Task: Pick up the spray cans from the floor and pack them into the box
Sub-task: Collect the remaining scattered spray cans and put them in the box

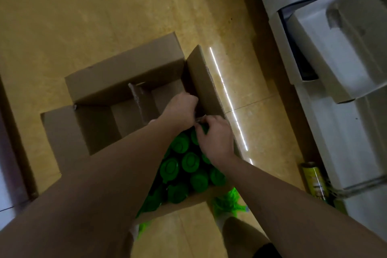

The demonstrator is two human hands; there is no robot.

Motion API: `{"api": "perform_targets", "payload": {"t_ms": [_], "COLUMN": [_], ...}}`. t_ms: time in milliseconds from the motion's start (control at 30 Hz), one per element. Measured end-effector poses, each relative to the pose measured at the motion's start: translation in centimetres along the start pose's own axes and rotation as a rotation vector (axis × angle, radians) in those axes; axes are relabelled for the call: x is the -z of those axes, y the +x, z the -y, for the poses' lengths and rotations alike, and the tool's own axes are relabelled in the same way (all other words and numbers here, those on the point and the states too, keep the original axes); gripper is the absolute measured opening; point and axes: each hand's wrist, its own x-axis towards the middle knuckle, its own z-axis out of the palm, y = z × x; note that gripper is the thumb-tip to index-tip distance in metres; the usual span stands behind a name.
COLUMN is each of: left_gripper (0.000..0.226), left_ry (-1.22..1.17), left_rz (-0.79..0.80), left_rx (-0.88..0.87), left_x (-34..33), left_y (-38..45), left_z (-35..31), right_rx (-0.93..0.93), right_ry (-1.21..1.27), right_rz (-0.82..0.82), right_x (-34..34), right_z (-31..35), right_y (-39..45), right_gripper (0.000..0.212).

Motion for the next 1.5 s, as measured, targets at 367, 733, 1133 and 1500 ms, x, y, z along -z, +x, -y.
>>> {"api": "perform_targets", "payload": {"t_ms": [367, 733, 1133, 1500], "left_gripper": [0.015, 0.071, 0.077, 0.076], "left_ry": [0.012, -0.217, -0.52, -0.62], "left_rz": [0.201, 0.044, -0.401, -0.645], "left_rx": [-0.034, 0.082, 0.486, 0.644], "left_x": [-3.6, 0.7, 12.7, 16.5], "left_y": [1.7, -3.7, -25.4, -50.5], "left_z": [2.1, 3.9, 1.9, 0.4], "right_rx": [-0.015, -0.013, 0.299, 0.642], "right_ry": [-0.024, -0.111, -0.366, -0.483], "right_rz": [0.022, 0.104, 0.245, 0.278], "right_x": [-0.3, 3.3, 16.4, 22.3], "right_z": [0.2, 3.5, 17.6, 28.5], "right_y": [0.6, -1.5, -10.8, -29.2], "right_gripper": [0.034, 0.039, 0.048, 0.063]}}
